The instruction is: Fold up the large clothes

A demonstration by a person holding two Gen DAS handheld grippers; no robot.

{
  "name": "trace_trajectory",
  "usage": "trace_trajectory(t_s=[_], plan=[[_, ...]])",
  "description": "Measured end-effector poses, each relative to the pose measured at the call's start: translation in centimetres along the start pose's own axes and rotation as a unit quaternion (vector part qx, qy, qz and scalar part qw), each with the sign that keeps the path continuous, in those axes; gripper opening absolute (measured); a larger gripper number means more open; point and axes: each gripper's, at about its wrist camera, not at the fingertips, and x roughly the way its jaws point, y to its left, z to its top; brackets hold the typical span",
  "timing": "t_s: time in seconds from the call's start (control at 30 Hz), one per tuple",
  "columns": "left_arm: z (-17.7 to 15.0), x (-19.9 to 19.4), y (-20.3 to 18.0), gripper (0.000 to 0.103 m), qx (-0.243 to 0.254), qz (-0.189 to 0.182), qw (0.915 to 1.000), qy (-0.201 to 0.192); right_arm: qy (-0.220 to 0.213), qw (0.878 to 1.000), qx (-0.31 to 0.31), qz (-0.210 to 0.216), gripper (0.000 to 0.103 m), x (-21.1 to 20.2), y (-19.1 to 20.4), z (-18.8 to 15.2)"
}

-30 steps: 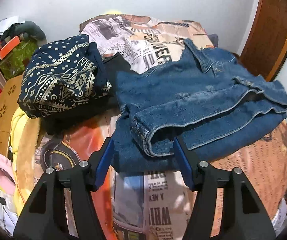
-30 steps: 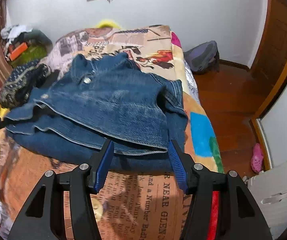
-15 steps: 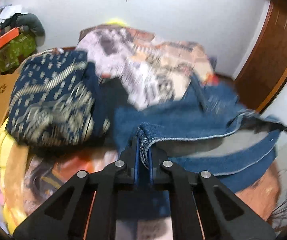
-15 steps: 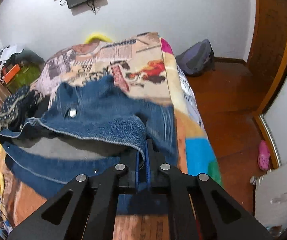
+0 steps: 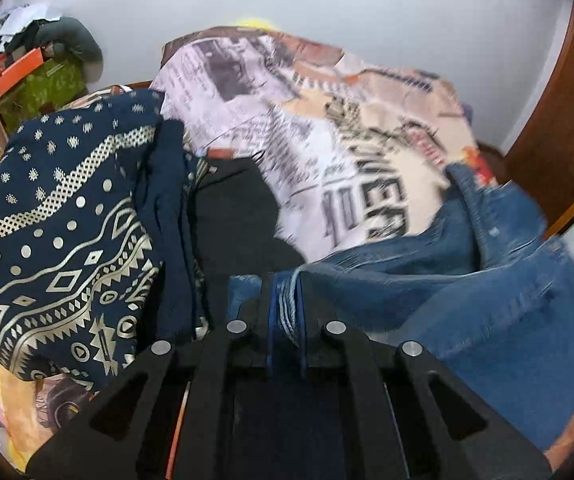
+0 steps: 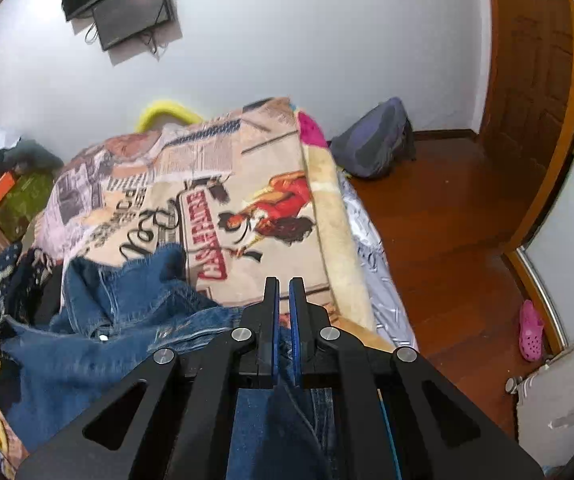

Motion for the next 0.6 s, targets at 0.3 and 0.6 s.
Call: trace_trajectory(t_s=[0.3, 0.6], plan=[[0.8, -4.2, -0.2, 0.05, 0.019, 0.012, 0.9986, -0.049, 0.041, 0.997, -0.043, 0.045, 0.005, -0.4, 2.6, -2.0], [-2.1, -5.6, -5.0, 0.058, 0.08, -0.042, 0.9957, -0.019, 0.063, 0.988, -0.092, 0.104, 0.047, -1.6, 8.8, -4.9]])
